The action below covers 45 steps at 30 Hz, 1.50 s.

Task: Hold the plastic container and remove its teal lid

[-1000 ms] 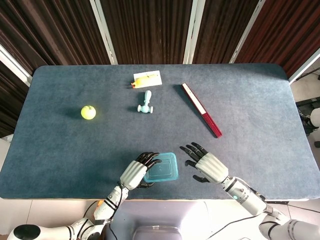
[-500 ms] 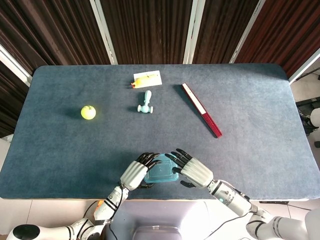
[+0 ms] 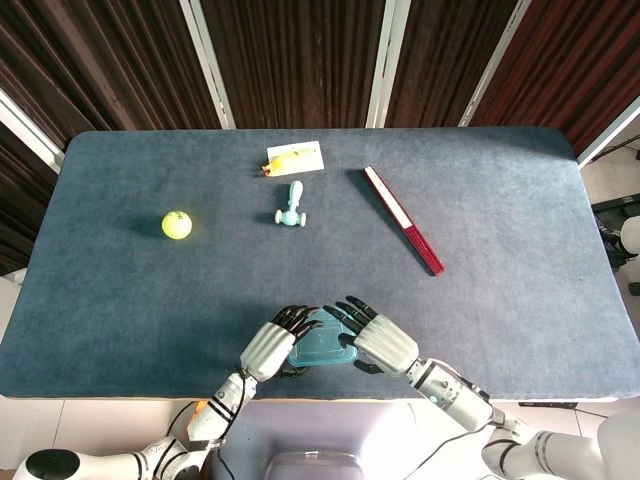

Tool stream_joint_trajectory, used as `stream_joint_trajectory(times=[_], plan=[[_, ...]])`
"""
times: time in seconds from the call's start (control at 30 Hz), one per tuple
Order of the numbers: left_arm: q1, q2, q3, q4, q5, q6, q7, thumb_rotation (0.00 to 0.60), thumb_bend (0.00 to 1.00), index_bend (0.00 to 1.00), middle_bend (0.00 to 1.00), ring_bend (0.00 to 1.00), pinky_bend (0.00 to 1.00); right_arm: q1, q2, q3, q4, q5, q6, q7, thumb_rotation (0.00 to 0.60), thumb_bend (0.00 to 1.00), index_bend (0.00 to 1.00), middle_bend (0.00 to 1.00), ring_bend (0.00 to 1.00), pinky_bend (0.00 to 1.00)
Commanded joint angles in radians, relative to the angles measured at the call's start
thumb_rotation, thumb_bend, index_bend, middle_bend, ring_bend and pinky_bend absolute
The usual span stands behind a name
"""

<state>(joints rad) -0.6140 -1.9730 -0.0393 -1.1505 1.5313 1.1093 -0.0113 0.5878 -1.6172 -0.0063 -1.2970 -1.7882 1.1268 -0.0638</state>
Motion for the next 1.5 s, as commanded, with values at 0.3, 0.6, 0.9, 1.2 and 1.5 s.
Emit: stream_joint_trajectory(times=[0.3,0.6,0.9,1.2,1.5], plan=[[0.001,0.007,-0.001,-0.014,0.000,0.001,0.009,0.600,0.41,0.21,0.45,0.38,0.47,0.015,-0.006,-0.009,-0.026,0.022,-0.011,-0.017,0.600,0.37,0.61,0.05,0.00,0.00],[0.005,0.014,0.004,-0.027,0.001,0.005,0.017,0.600,0.41,0.21,0.46,0.39,0.47,0.024,-0.012,-0.013,-0.042,0.036,-0.016,-0.041,0.600,0.37,0.61,0.05,0.00,0.00],[0.008,0.013,0.008,-0.028,0.003,0.004,0.024,0.600,0.41,0.21,0.47,0.39,0.48,0.030,-0.007,-0.010,-0.062,0.053,-0.017,-0.058,0.600,0.37,0.61,0.05,0.00,0.00],[0.010,0.013,0.010,-0.022,0.007,0.007,0.023,0.600,0.41,0.21,0.47,0.39,0.48,0.031,0.000,-0.011,-0.070,0.065,-0.014,-0.067,0.600,0.37,0.60,0.05,0.00,0.00],[0.012,0.010,0.016,-0.013,0.015,0.012,0.027,0.600,0.41,0.21,0.48,0.40,0.49,0.035,0.003,-0.005,-0.072,0.081,-0.015,-0.072,0.600,0.37,0.60,0.05,0.00,0.00]])
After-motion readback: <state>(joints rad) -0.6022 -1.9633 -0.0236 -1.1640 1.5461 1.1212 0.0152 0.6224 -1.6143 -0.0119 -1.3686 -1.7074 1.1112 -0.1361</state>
